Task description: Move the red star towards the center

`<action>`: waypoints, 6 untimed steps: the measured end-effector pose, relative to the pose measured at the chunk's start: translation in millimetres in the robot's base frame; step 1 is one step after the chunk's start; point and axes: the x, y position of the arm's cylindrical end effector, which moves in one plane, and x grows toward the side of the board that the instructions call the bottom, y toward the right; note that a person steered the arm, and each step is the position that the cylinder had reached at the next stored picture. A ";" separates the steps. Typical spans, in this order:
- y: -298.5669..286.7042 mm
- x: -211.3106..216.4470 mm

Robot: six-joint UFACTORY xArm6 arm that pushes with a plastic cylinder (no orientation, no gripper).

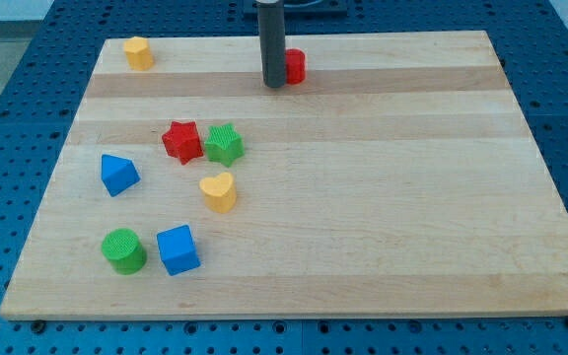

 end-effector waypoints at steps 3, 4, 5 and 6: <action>7.1 2.3; 13.2 2.3; 22.0 2.3; 27.5 2.0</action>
